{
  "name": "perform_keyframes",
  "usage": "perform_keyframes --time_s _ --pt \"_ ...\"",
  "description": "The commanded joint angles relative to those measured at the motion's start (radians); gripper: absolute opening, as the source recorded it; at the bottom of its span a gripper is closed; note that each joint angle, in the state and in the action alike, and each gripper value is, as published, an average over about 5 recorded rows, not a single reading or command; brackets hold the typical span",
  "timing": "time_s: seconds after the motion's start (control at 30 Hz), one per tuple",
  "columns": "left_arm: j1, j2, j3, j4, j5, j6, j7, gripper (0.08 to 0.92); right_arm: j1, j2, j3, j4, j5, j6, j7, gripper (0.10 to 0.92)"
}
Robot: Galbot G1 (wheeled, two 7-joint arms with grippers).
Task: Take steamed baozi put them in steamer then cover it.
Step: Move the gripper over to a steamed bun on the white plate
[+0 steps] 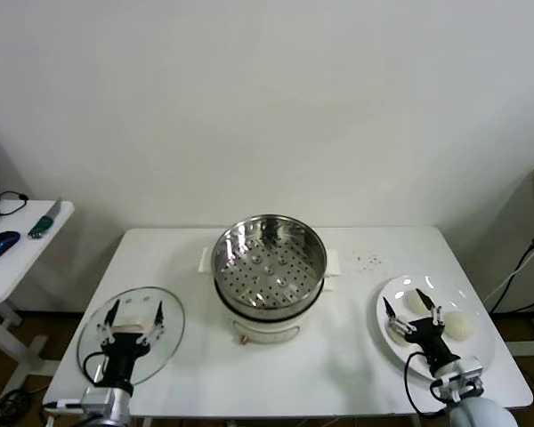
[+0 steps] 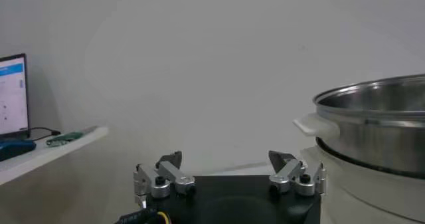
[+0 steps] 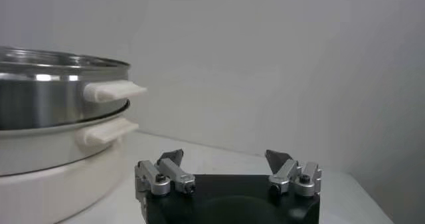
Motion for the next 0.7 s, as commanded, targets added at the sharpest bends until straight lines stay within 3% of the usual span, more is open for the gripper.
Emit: perform_keyframes --time_s 0.03,0.37,0.5,0.7 --pt "0.004 0.015 0.005 -0.006 -0.006 -0.01 -0.021 0.823 0.045 -0.149 0.007 0.002 0.0 -0.136 -0.093 0.823" --pt "0.021 0.035 0.023 -0.016 -0.007 -0.016 -0.031 0.823 0.224 -0.658 -0.11 -0.2 -0.153 -0.15 -0.586 0.823" --pt "0.024 0.038 0.025 -0.014 -0.007 -0.016 -0.03 0.823 0.306 -0.758 -0.176 -0.262 -0.28 -0.14 -0.739 0.823" --pt "0.023 0.05 0.023 -0.001 -0.01 -0.016 -0.03 0.823 0.556 -0.824 -0.396 -0.37 -0.423 -0.101 -0.84 0.823"
